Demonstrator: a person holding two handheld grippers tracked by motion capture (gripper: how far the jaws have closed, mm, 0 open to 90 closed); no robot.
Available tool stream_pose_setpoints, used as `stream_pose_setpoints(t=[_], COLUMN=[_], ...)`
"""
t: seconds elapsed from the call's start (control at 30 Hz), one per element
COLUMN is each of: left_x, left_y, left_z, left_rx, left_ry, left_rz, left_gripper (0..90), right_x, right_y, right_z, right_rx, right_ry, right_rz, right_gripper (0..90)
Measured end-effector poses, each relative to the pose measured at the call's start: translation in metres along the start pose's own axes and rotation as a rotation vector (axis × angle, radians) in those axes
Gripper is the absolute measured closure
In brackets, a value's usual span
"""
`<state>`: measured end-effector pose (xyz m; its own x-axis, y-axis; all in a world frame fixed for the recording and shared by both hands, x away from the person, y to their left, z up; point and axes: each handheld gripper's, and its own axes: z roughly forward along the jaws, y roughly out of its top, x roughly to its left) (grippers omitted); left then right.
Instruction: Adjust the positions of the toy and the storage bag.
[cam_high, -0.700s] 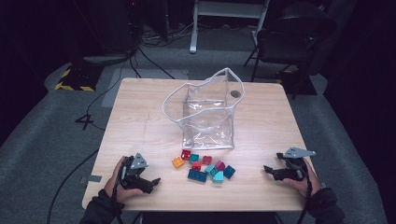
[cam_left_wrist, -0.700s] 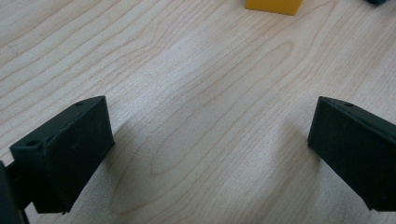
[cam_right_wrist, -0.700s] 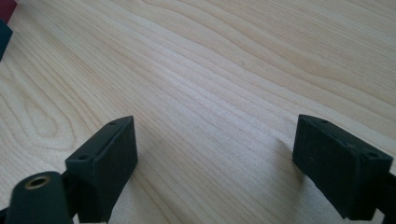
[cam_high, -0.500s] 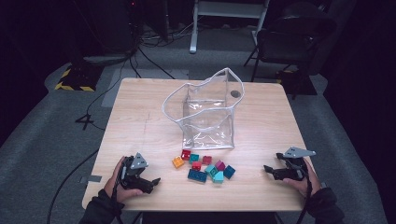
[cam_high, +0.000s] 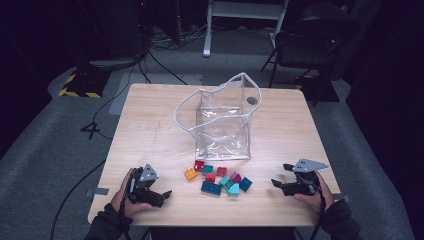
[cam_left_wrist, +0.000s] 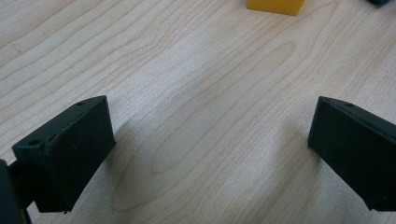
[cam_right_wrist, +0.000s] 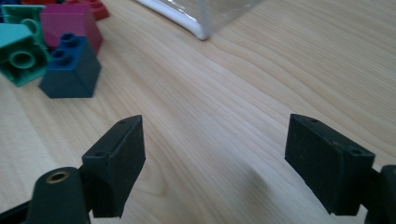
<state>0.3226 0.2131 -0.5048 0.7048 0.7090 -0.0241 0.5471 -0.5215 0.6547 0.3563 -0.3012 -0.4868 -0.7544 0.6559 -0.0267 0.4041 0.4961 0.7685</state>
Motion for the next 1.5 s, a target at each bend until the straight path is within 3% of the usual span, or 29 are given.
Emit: stream_pose_setpoints(t=[0.27, 0.73, 0.87, 1.07, 1.3, 1.37, 1.5], left_x=[0.000, 0.002, 0.000, -0.006, -0.020, -0.027, -0.035], left_y=[0.000, 0.002, 0.011, 0.027, 0.052, 0.062, 0.071], left_z=[0.000, 0.001, 0.009, 0.023, 0.044, 0.053, 0.061], left_rx=[-0.002, 0.001, 0.001, 0.006, 0.011, 0.010, 0.015], left_ry=[0.005, 0.019, 0.042, -0.006, -0.080, -0.105, -0.120], left_rz=[-0.006, -0.010, -0.042, 0.010, 0.093, 0.128, 0.142], left_gripper=[0.6, 0.6, 0.6, 0.6, 0.7, 0.7, 0.7], right_x=[0.026, 0.056, 0.060, 0.058, 0.045, 0.038, 0.029], right_y=[0.009, 0.022, 0.027, 0.024, 0.017, 0.012, 0.008], right_z=[0.011, 0.026, 0.029, 0.032, 0.026, 0.023, 0.017], right_rx=[0.005, -0.002, -0.012, 0.003, 0.022, 0.035, 0.034], right_ry=[0.056, 0.144, 0.154, 0.157, 0.128, 0.100, 0.074], right_rz=[-0.063, -0.131, -0.130, -0.126, -0.112, -0.116, -0.092], right_gripper=[21.4, 22.3, 22.1, 21.9, 22.9, 24.1, 24.3])
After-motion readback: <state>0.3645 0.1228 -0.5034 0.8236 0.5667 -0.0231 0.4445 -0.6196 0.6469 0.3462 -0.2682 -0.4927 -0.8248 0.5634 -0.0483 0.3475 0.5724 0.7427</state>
